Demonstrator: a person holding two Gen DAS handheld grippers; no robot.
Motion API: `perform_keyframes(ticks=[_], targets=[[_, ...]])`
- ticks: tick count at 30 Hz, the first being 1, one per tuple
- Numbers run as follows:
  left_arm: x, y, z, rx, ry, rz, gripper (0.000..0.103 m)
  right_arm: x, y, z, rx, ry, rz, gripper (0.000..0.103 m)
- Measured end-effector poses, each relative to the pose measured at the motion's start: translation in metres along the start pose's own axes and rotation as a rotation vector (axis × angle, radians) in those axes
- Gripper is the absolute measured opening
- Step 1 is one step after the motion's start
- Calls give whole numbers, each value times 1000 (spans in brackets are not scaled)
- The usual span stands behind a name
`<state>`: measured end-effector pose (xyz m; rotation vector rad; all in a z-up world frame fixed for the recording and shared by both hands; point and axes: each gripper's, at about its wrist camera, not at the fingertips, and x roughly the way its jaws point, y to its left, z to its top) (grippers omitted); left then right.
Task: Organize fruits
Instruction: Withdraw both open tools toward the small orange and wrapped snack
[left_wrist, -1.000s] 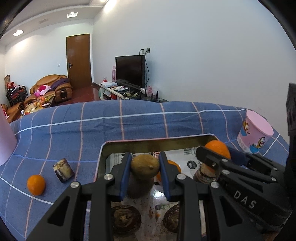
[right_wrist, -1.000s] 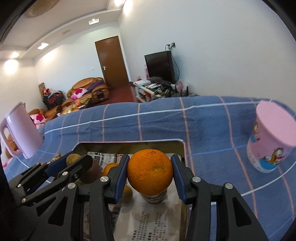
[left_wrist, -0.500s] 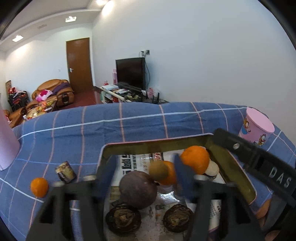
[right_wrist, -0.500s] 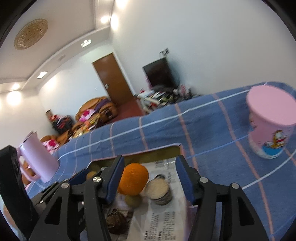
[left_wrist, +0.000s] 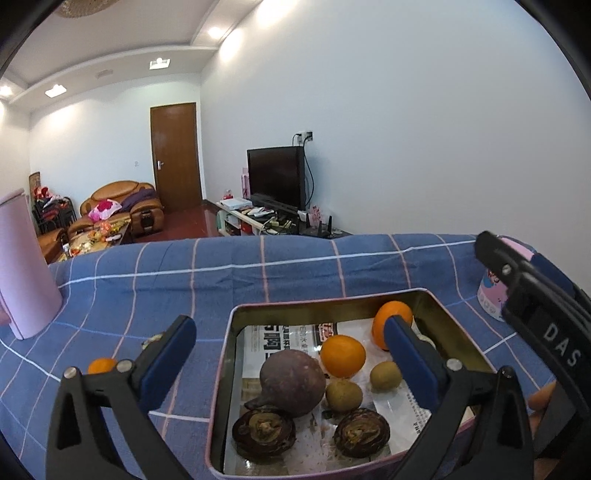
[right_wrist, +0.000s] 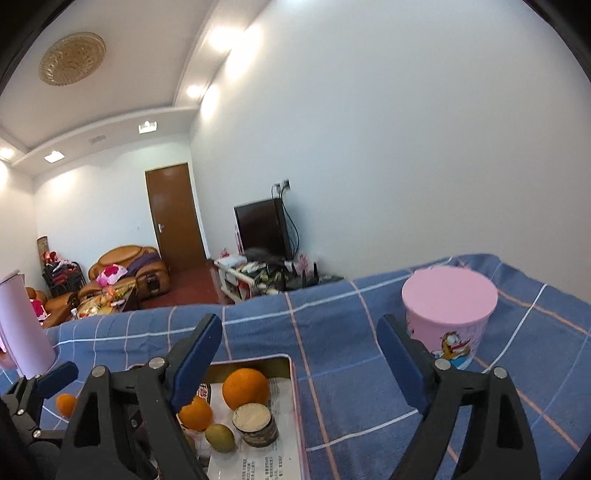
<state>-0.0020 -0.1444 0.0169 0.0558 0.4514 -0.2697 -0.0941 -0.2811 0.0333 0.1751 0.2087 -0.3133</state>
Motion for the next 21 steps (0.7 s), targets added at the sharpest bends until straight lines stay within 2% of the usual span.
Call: perform_keyframes(ticks=[9, 21], targets=[[-9, 16, -6, -51, -22, 40, 103, -21, -2, -3, 14, -6, -51, 87], [-34, 27, -14, -31, -75, 77, 103, -55, 2, -11, 35, -38, -130, 87]])
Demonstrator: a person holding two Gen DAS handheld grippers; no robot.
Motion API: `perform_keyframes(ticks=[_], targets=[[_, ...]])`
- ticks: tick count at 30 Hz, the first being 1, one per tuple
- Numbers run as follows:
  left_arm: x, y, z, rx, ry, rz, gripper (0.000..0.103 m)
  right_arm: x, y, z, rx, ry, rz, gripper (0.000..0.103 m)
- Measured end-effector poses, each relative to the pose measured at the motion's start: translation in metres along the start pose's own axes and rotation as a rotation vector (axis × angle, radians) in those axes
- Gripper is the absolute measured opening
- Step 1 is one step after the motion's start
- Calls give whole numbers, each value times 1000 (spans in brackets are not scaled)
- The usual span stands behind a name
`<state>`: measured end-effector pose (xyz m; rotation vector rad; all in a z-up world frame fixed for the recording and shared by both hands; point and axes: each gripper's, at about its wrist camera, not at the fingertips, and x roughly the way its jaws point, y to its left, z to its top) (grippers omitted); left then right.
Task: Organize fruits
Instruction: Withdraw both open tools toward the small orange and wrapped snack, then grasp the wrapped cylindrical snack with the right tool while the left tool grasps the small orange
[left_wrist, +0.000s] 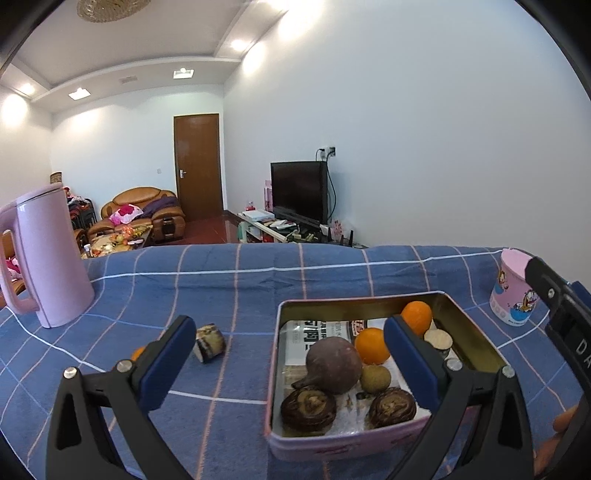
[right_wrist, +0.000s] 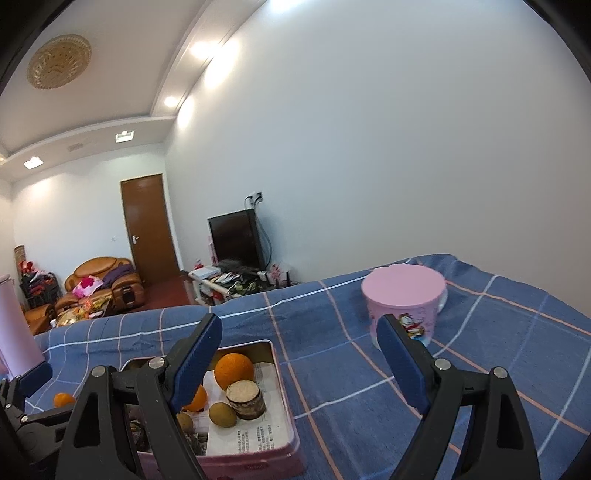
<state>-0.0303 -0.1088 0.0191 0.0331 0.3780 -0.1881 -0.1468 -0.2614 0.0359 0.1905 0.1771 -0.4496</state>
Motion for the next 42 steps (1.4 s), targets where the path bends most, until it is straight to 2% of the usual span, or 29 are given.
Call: perform_keyframes(ticks=[10, 21, 26, 42], targets=[[-16, 14, -4, -2, -25, 1, 103, -20, 15, -6, -7, -6, -23, 87], [-16, 48, -7, -21, 5, 12, 103, -26, 51, -15, -39, 20, 14, 87], [-12, 68, -7, -2, 12, 45, 103, -23, 70, -19, -52, 35, 38, 87], [11, 145, -3, -51, 69, 145, 103, -16, 137, -31, -88, 62, 130, 87]])
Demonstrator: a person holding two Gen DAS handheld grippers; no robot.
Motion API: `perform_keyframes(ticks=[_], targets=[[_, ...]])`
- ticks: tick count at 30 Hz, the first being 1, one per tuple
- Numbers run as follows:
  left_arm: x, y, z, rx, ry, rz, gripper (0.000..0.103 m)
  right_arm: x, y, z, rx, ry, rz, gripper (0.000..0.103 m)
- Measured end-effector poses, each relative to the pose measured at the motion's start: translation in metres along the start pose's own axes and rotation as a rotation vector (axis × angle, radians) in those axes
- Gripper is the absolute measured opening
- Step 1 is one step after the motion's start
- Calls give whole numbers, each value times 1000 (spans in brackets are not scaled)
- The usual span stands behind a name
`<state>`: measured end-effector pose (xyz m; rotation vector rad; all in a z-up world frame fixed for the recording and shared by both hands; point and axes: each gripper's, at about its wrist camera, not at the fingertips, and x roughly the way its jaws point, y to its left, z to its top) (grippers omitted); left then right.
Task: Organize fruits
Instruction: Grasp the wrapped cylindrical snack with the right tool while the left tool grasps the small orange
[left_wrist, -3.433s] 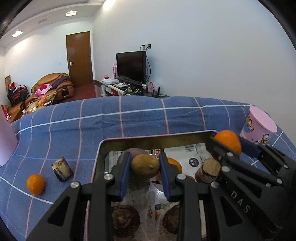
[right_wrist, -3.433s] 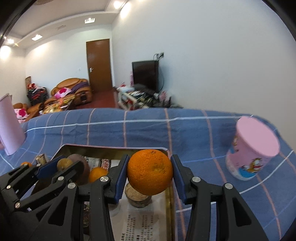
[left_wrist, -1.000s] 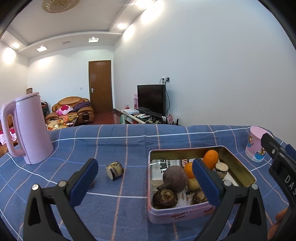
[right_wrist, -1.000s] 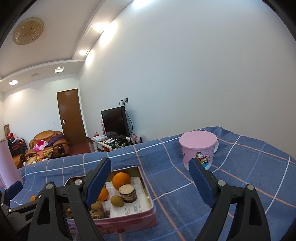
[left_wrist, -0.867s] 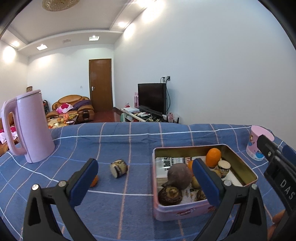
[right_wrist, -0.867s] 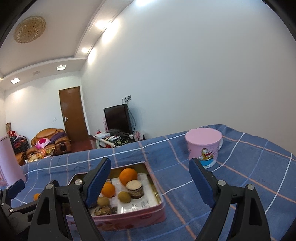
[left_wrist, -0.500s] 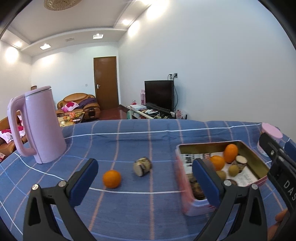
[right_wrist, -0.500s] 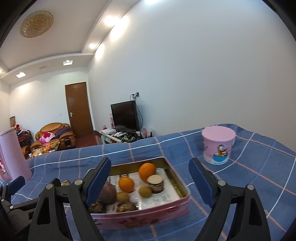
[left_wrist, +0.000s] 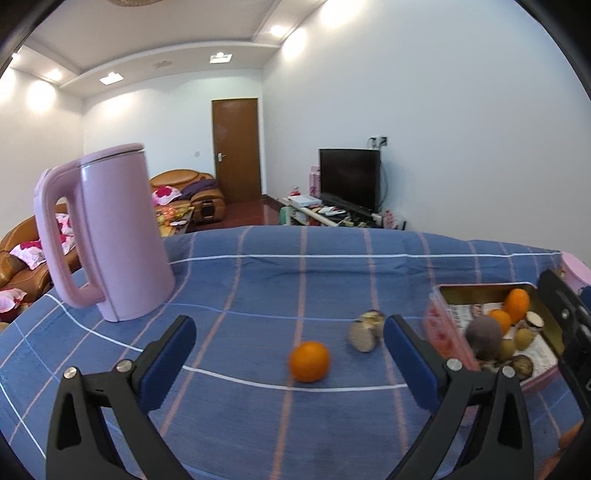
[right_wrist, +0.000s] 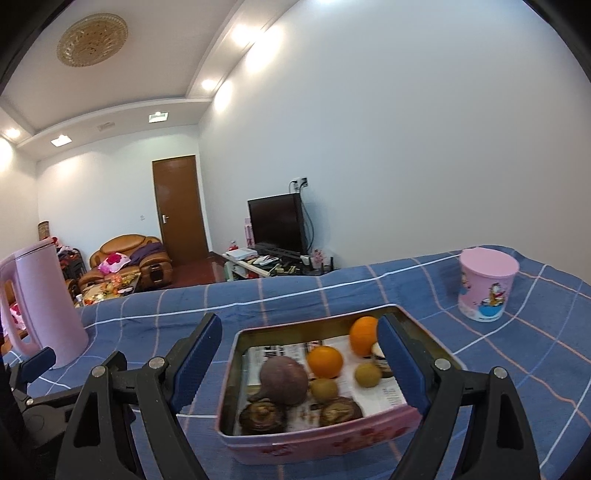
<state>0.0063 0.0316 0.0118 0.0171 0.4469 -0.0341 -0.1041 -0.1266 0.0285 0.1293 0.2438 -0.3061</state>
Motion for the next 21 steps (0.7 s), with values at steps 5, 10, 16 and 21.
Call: perform_keyframes(ticks=[5, 10, 16, 21], targets=[[19, 23, 6, 1, 23, 75, 103, 12, 18, -1, -24, 27, 19, 87], [35, 49, 9, -10, 49, 165, 103, 24, 46, -2, -100, 46, 71, 87], [48, 75, 7, -110, 122, 171, 103, 51, 81, -4, -197, 121, 154, 61], [55, 76, 4, -96, 166, 192, 103, 90, 108, -10, -276, 269, 241, 57]])
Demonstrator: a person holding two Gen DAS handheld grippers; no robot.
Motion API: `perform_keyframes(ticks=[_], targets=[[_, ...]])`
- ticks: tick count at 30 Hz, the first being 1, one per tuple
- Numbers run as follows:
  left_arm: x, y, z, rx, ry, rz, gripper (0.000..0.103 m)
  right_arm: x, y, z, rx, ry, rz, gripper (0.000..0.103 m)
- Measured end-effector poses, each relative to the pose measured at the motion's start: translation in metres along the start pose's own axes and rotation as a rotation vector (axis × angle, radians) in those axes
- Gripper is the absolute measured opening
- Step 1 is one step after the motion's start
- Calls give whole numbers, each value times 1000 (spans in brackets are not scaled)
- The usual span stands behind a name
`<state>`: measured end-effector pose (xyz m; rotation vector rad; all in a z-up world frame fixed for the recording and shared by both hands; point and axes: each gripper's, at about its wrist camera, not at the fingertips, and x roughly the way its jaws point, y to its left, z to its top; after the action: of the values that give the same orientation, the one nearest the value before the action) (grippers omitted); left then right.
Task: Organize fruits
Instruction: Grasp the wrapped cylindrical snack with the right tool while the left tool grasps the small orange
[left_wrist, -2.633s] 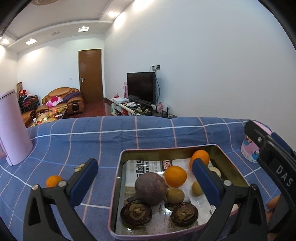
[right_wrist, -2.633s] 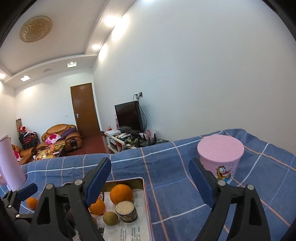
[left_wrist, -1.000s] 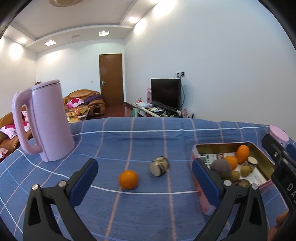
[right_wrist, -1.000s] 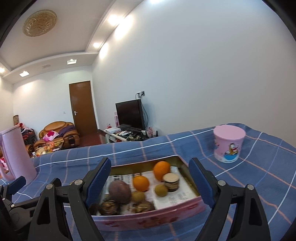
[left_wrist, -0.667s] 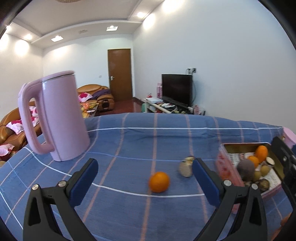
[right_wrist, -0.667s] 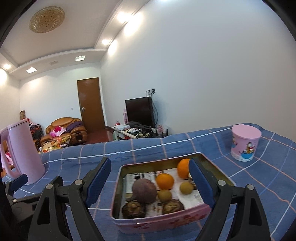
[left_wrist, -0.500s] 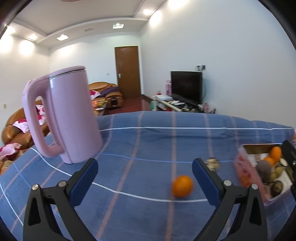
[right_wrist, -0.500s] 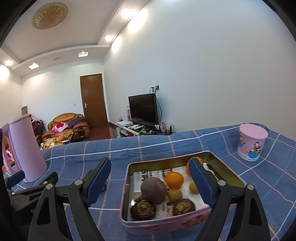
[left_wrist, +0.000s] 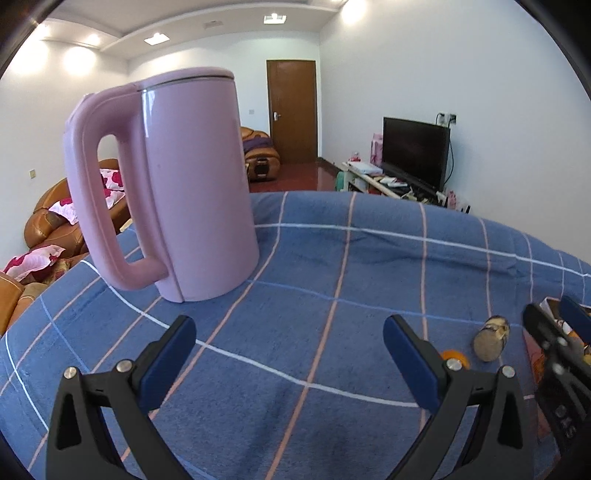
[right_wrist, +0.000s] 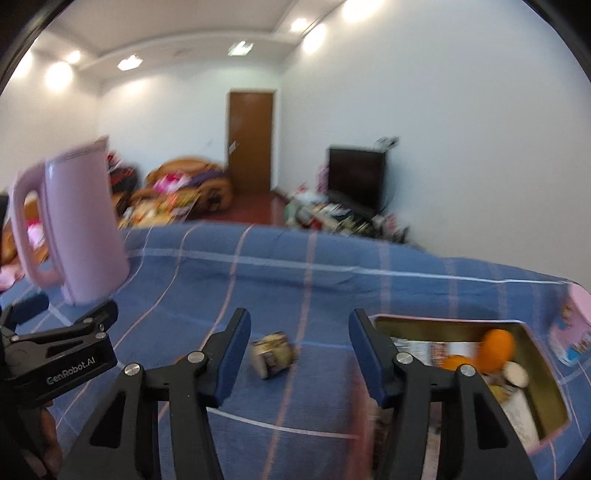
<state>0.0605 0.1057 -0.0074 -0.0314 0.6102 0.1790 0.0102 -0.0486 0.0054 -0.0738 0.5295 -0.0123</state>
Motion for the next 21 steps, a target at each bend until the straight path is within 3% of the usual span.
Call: perform_keyframes(ticks=[5, 8, 13, 19, 21], targets=[[4, -2, -1, 25, 32, -17, 103, 36, 7, 4, -30, 134, 30, 57], [3, -4, -1, 39, 31, -16, 103, 55, 11, 4, -53, 215, 34, 47], [1, -6, -3, 55, 36, -17, 103, 79, 16, -1, -76, 337, 49, 46], [1, -7, -3, 66, 54, -38, 103, 75, 13, -4, -63, 339, 79, 41], [0, -8, -3, 69, 51, -54, 103, 60, 12, -4, -54, 281, 82, 41]])
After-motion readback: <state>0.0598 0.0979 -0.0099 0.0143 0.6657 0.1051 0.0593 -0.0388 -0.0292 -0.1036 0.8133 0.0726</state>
